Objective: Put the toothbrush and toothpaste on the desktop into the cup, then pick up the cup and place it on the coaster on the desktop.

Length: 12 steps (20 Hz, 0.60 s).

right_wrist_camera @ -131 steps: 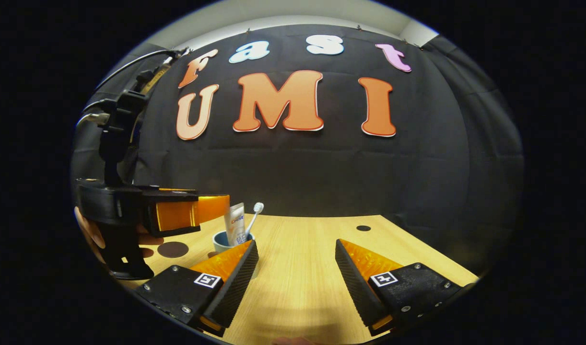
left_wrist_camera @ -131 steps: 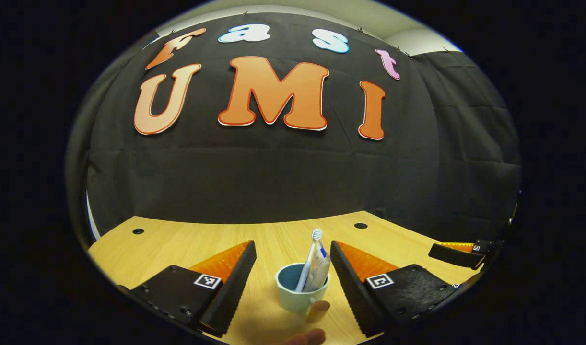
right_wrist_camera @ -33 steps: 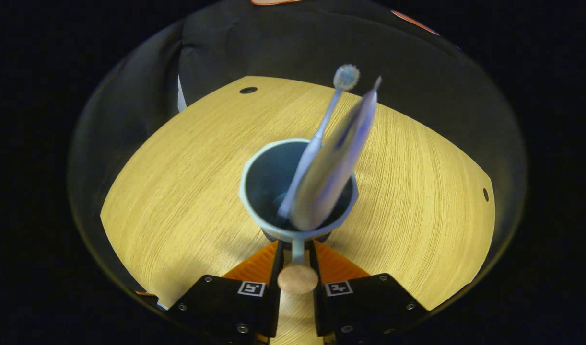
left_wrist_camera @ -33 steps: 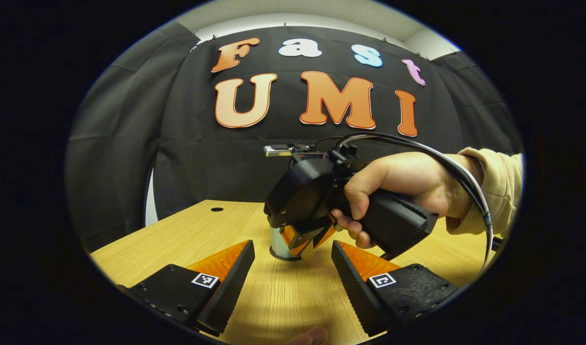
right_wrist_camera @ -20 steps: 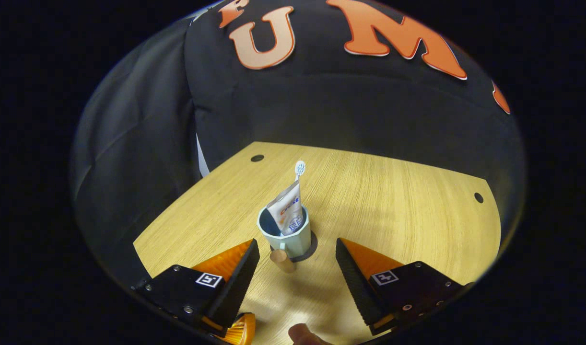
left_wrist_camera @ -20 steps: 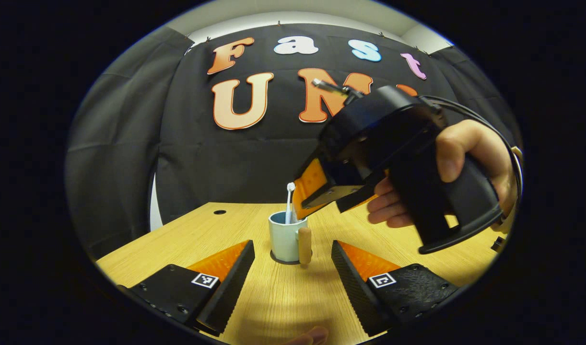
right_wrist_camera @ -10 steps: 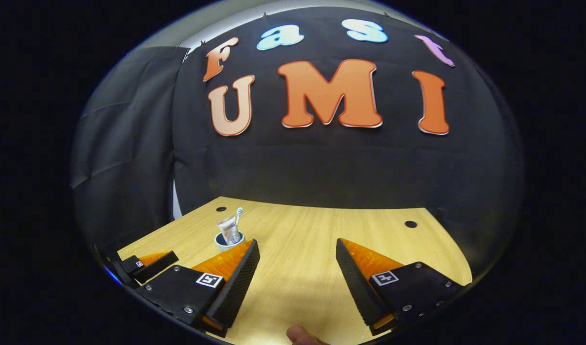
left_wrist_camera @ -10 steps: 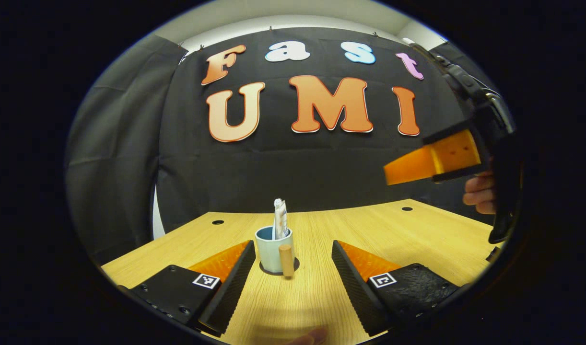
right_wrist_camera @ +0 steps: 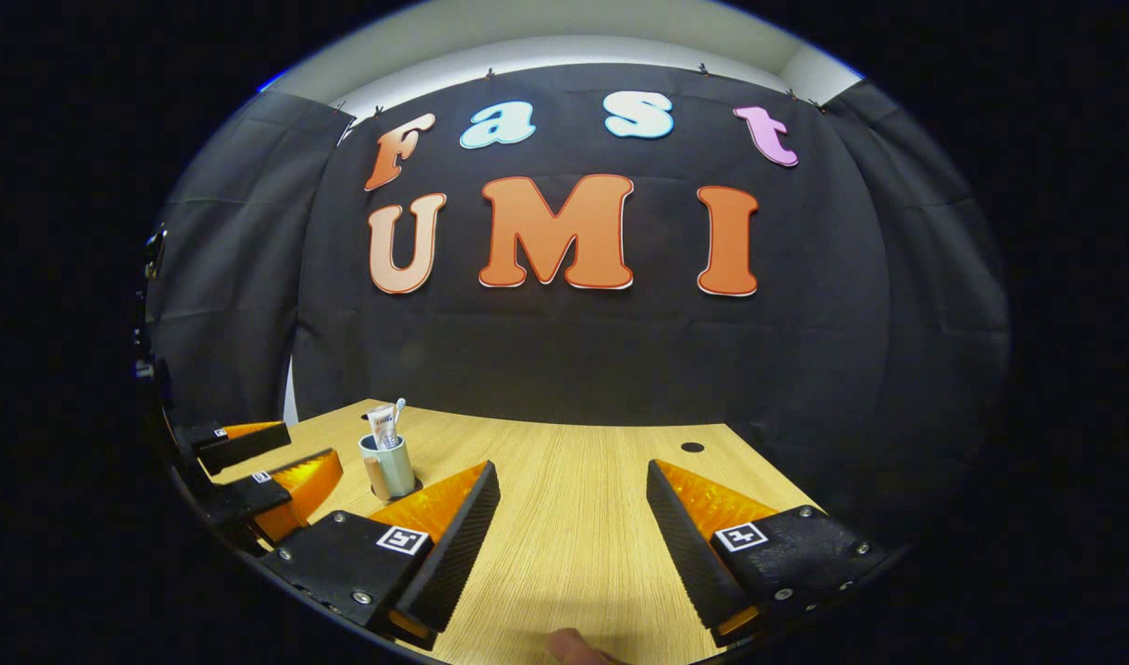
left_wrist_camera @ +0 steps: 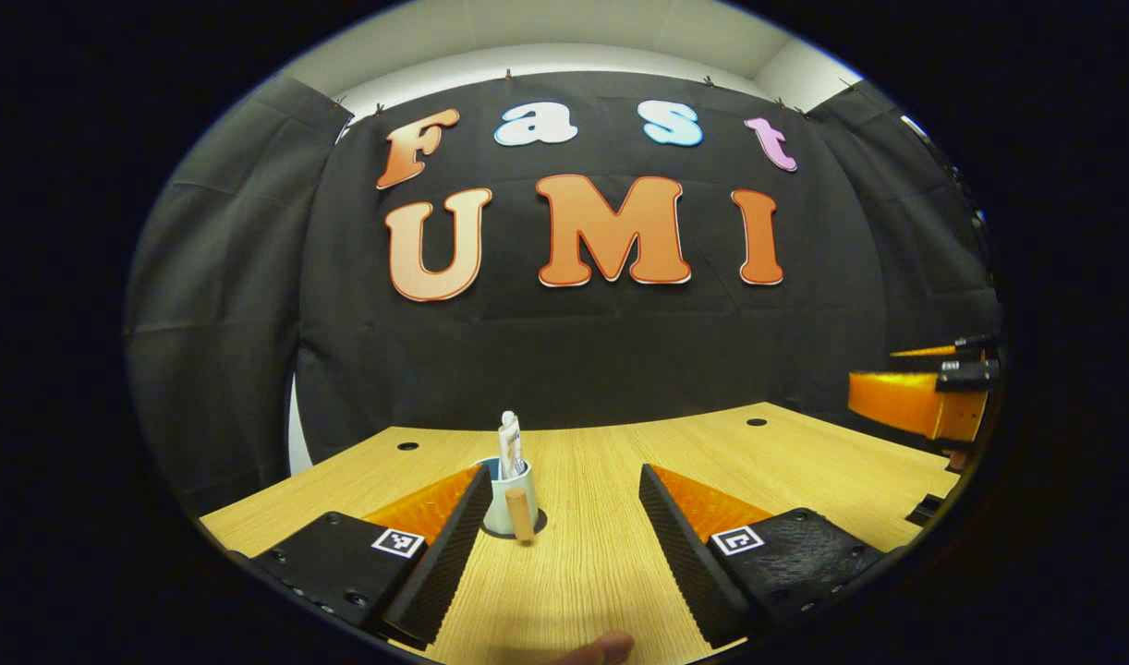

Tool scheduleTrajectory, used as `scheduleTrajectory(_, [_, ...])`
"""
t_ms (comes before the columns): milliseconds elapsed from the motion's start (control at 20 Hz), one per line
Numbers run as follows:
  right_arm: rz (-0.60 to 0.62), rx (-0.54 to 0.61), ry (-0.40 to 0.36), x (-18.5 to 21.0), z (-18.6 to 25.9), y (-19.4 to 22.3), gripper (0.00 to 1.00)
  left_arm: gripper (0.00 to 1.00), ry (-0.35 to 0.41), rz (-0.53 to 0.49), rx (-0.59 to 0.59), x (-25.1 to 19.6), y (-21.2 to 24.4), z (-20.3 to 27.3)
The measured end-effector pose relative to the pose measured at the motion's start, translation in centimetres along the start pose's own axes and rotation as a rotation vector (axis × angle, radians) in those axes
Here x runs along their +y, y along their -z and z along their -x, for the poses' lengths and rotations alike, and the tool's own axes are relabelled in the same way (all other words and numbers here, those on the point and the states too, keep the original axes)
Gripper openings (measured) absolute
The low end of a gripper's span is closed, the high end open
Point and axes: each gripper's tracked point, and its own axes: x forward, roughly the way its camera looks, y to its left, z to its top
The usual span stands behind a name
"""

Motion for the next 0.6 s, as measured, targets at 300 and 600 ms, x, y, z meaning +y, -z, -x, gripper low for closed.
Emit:
scheduleTrajectory(300, [-0.078, -0.050, 0.071, -2.3, 2.0, -0.4, 0.97, 0.96, -0.017, 0.025, -0.008, 0.2, -1.2, 1.1])
scheduleTrajectory(600, [-0.072, -0.046, 0.077, -2.9, 2.4, -1.3, 0.97, 0.96, 0.010, 0.029, -0.013, -0.4, -1.7, 1.3])
